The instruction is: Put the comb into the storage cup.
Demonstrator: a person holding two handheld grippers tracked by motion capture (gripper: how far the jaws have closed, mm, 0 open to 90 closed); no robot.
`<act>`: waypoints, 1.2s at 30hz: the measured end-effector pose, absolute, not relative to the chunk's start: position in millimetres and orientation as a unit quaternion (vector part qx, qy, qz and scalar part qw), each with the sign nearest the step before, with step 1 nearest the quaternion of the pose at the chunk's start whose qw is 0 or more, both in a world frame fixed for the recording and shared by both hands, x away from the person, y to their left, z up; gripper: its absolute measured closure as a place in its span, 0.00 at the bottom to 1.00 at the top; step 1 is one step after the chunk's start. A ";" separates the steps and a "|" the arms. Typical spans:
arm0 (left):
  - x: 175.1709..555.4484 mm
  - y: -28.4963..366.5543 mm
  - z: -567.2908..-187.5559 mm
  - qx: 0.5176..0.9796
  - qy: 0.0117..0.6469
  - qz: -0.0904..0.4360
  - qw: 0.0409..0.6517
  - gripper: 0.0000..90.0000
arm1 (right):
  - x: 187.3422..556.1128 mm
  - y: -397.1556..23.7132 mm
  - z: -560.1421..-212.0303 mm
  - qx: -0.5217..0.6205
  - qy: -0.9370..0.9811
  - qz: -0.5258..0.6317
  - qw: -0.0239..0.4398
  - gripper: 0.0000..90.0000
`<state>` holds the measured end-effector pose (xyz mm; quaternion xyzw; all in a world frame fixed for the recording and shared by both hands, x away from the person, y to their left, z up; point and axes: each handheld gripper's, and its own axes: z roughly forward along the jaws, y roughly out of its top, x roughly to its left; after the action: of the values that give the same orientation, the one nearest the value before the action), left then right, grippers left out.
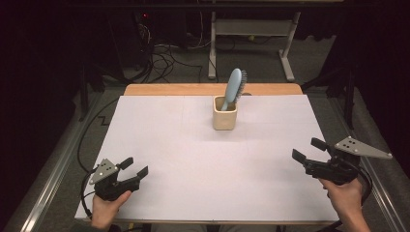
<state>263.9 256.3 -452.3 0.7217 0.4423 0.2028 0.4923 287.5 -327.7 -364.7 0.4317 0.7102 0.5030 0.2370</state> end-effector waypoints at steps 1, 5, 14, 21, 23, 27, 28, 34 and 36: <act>263.9 256.4 -452.3 0.721 0.442 0.203 0.493 0.35 | 286.8 -327.7 -365.2 0.431 0.710 0.504 0.237 0.20; 263.8 256.4 -452.2 0.721 0.442 0.203 0.493 0.35 | 284.2 -327.3 -366.4 0.430 0.710 0.504 0.239 0.20; 263.6 256.4 -452.2 0.721 0.442 0.203 0.493 0.35 | 278.8 -326.7 -370.9 0.429 0.710 0.504 0.243 0.20; 263.5 256.5 -452.0 0.721 0.442 0.203 0.493 0.35 | 276.2 -327.9 -374.0 0.433 0.709 0.502 0.242 0.20; 263.5 256.5 -452.0 0.720 0.443 0.203 0.494 0.35 | 275.6 -328.2 -375.2 0.433 0.709 0.501 0.242 0.20; 263.4 256.6 -451.9 0.720 0.443 0.203 0.494 0.35 | 274.6 -328.8 -379.0 0.435 0.706 0.503 0.243 0.20; 263.4 256.6 -452.0 0.720 0.442 0.203 0.494 0.35 | 274.5 -328.9 -380.2 0.435 0.706 0.502 0.244 0.20; 263.4 256.6 -451.9 0.721 0.442 0.203 0.494 0.35 | 273.4 -329.6 -385.7 0.438 0.707 0.499 0.244 0.20; 263.4 256.6 -451.9 0.720 0.443 0.203 0.494 0.35 | 272.7 -330.1 -386.7 0.439 0.706 0.500 0.244 0.20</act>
<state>263.4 256.6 -451.9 0.7203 0.4426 0.2034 0.4939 272.7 -330.1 -386.7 0.4387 0.7060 0.4996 0.2440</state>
